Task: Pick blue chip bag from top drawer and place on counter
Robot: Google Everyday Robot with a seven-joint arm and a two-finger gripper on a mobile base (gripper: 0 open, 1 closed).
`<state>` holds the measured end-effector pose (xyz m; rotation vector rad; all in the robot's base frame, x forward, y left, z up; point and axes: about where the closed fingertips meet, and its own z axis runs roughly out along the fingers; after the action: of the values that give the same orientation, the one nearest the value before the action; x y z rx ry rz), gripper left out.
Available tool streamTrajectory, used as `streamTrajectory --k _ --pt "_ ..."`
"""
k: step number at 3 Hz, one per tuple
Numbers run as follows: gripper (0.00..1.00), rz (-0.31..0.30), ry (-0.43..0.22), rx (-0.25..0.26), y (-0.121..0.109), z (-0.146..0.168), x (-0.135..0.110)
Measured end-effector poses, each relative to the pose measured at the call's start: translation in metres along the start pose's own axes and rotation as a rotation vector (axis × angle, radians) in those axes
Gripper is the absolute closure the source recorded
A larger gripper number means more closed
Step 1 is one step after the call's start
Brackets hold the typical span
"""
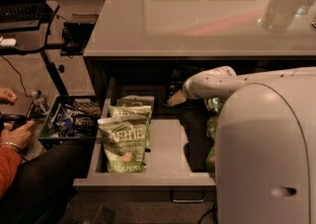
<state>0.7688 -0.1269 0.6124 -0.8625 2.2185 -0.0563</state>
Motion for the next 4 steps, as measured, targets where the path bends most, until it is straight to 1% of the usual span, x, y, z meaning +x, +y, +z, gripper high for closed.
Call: streamTrajectory --k 1,4 --pt "0.19 0.000 0.000 0.000 0.0000 0.0000 0.0000" --pt "0.89 0.000 0.000 0.000 0.0001 0.0001 0.0000"
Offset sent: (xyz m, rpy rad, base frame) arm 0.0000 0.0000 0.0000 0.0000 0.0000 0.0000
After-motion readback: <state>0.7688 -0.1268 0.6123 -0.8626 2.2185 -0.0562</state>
